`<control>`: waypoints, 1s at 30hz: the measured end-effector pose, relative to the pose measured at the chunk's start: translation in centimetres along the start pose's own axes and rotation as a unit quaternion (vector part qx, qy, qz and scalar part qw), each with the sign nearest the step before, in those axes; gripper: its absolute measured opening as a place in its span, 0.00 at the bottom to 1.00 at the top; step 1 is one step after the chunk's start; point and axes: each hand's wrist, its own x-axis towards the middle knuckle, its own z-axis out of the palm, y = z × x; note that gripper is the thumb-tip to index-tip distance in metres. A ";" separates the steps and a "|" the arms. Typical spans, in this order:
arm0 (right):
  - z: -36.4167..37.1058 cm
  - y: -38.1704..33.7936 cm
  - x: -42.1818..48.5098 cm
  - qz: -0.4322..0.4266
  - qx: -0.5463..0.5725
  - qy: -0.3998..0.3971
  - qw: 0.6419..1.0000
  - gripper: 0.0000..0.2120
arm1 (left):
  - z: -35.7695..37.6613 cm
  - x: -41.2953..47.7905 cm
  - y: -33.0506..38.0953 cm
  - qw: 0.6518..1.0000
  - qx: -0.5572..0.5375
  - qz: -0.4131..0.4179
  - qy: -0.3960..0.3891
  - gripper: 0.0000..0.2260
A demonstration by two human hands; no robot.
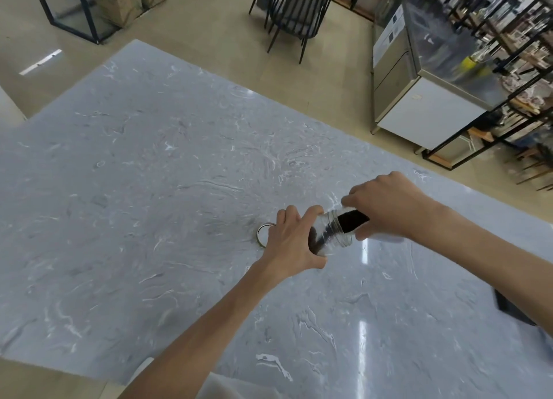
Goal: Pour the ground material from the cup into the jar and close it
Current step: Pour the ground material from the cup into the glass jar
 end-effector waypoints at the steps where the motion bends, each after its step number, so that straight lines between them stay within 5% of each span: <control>1: 0.0 0.0 0.1 0.000 -0.004 0.002 1.000 0.20 | 0.0 0.0 0.0 1.000 -0.004 -0.005 0.005 0.40; 30: 0.6 0.4 0.6 -0.013 -0.008 -0.007 1.000 0.20 | 0.1 -0.2 -0.1 1.000 0.014 0.008 0.014 0.40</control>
